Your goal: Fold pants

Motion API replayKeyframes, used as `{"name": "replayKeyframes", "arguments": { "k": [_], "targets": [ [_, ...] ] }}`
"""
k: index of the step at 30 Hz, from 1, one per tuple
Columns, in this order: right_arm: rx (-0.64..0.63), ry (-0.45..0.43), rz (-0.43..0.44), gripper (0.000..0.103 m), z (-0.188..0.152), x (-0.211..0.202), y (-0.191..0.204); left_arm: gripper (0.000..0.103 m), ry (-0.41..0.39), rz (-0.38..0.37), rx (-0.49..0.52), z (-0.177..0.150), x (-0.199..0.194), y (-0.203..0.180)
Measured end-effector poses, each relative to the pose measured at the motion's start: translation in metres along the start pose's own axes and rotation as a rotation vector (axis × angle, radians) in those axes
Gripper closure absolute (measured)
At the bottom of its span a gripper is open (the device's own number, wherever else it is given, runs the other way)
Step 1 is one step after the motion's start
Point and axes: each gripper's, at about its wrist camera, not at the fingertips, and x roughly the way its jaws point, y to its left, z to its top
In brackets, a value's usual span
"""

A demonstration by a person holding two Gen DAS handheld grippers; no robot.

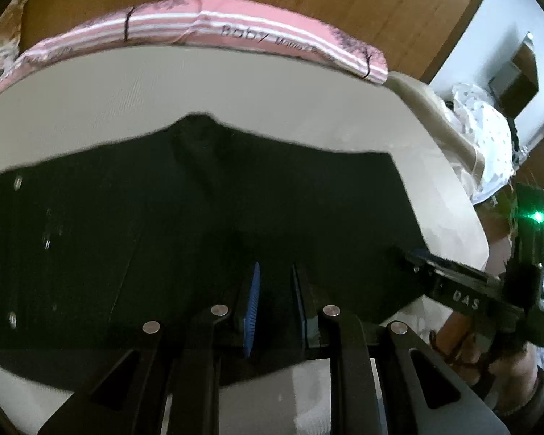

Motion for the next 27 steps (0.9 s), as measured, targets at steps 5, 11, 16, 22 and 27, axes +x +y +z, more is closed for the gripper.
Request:
{"name": "replayKeyframes", "arguments": {
  "k": [5,11,16,22,27],
  "targets": [
    [-0.043,-0.077,-0.054,0.052,0.014,-0.01,0.0,0.083,-0.035,-0.021,0.038,0.022,0.014,-0.005],
    [-0.106,-0.078,-0.052,0.053,0.047,0.001,-0.004,0.083,0.005,0.012,0.039,0.035,0.041,-0.001],
    [-0.178,-0.091,-0.071,0.057,0.074,0.018,0.003,0.083,0.03,0.059,0.063,0.042,0.063,0.003],
    [-0.166,-0.061,-0.111,0.062,0.096,0.05,-0.002,0.083,0.04,0.054,0.057,0.037,0.072,0.008],
    [-0.188,-0.046,-0.131,0.062,0.098,0.052,0.001,0.083,0.058,0.071,0.085,0.035,0.067,0.004]
  ]
}}
